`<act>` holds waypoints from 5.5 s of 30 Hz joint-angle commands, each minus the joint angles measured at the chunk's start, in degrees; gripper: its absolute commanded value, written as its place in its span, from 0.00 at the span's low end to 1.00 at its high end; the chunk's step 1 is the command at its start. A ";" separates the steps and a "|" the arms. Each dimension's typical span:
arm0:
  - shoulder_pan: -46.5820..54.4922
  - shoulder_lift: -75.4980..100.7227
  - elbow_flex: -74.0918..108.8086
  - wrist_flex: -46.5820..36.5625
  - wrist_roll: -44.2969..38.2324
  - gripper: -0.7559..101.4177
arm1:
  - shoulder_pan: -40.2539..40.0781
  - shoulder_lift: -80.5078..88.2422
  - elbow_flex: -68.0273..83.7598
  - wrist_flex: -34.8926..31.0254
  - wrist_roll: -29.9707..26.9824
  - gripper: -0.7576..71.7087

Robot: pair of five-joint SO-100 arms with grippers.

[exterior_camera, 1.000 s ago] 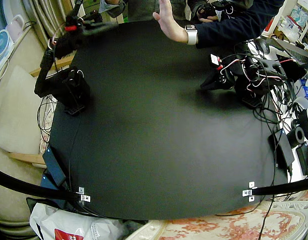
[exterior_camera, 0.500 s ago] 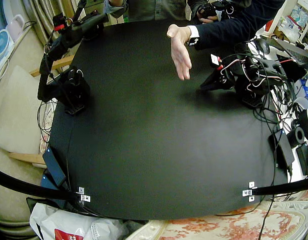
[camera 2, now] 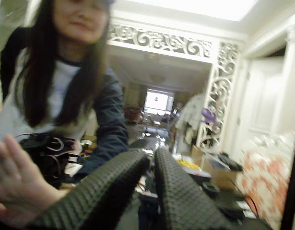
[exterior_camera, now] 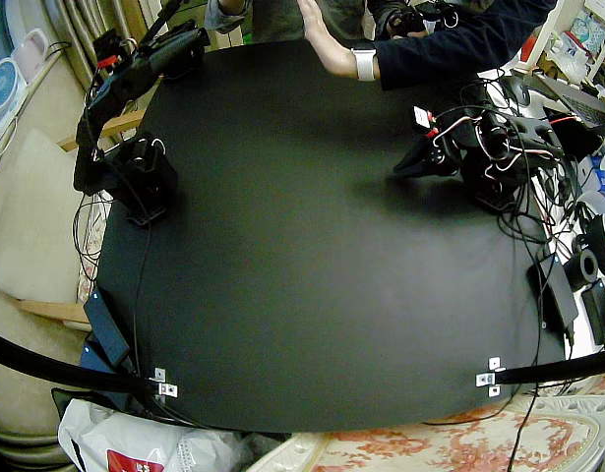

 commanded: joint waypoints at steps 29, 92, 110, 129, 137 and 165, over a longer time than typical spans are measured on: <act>0.18 1.23 0.88 -0.35 -0.18 0.01 | -8.09 -0.88 -4.22 -9.23 -2.64 0.00; -0.70 1.23 0.62 0.35 -0.35 0.01 | 8.53 0.35 31.29 45.88 8.79 0.00; -4.66 1.23 -24.52 -21.36 1.32 0.01 | 7.65 0.44 31.29 45.88 8.09 0.00; 0.44 1.23 -25.14 -19.69 7.29 0.01 | 6.94 0.44 31.29 45.88 8.17 0.00; 2.55 1.23 -28.83 -18.46 5.98 0.23 | 7.12 0.44 31.29 45.88 8.26 0.00; 3.60 1.23 -0.88 -47.90 -15.12 0.01 | 6.68 0.44 31.29 45.88 8.09 0.00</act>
